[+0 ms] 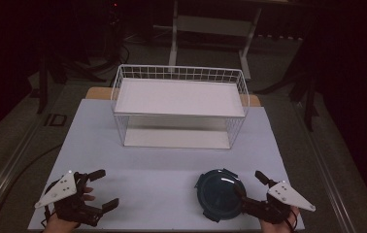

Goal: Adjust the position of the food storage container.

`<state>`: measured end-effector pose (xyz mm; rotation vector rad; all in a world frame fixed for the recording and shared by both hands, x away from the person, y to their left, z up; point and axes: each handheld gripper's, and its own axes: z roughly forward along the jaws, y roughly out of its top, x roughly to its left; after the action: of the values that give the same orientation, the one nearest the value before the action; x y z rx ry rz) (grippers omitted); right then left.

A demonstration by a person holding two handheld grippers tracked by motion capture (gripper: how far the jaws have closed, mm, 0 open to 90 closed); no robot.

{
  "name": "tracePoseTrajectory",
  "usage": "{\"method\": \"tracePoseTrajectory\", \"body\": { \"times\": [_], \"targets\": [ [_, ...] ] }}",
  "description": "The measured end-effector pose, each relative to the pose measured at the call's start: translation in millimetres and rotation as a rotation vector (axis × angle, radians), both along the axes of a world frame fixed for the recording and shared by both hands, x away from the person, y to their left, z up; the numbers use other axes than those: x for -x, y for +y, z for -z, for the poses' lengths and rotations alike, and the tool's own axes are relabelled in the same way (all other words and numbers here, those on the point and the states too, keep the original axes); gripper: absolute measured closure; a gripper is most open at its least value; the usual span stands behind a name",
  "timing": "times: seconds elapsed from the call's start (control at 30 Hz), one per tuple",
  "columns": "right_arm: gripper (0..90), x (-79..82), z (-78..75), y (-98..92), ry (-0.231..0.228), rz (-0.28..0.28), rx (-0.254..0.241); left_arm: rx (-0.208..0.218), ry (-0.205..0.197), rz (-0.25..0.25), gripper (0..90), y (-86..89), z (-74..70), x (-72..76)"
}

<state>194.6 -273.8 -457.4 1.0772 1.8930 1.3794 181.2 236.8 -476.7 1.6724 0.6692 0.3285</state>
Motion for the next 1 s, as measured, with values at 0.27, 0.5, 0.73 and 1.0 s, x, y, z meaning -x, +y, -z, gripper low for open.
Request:
{"method": "tracePoseTrajectory", "body": {
  "times": [0.27,0.5,0.73,1.0],
  "targets": [
    [13.2,3.6,-17.1,1.7,-0.019,-0.043,-0.005,0.006,-0.011,-0.007,0.0,1.5,-1.4,1.1],
    [11.5,-4.0,-28.9,-6.5,0.039,-0.061,-0.002,0.013,-0.006,-0.006,0.0,2.7,-1.4,0.2],
    [10.5,-9.2,-32.6,-13.5,0.155,-0.087,0.02,0.009,-0.002,0.001,0.0,2.5,-1.2,-0.8],
    [30.4,-2.5,-16.0,-27.7,0.252,-0.098,0.07,0.014,0.0,0.001,0.0,2.2,-0.7,-1.6]
  ]
}}
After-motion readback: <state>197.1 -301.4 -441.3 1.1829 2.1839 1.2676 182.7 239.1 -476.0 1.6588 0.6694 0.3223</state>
